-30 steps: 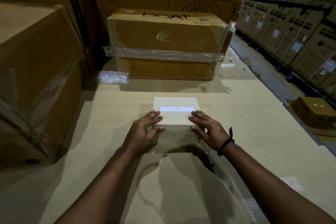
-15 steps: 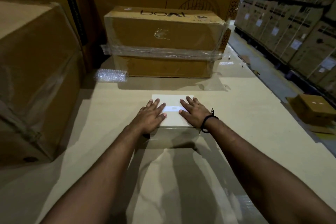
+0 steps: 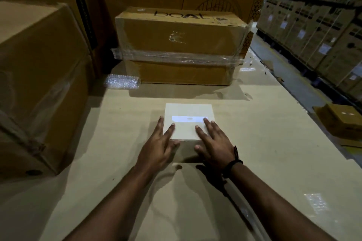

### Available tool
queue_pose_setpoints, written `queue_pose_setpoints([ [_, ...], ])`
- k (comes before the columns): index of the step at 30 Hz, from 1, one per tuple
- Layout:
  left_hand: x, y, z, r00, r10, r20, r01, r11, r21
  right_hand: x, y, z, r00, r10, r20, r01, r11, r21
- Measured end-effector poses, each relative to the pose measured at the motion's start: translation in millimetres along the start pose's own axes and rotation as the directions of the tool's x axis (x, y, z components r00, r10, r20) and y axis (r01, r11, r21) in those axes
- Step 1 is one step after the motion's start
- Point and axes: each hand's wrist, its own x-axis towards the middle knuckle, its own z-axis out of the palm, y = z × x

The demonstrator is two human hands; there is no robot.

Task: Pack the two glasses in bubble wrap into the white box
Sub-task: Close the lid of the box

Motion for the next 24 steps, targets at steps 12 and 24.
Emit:
queue_pose_setpoints([
  [12,36,-8,-4,0.961,-0.111,-0.255,0.084,0.99,-0.115,44,-8,-1,0.957,0.262,-0.124,-0.199,0.905,0.375],
  [24,84,-34,-8,0.976,-0.216,-0.044,0.218,0.974,0.055,95,-1,8,0.961,0.273,0.053,-0.277,0.924,0.265],
])
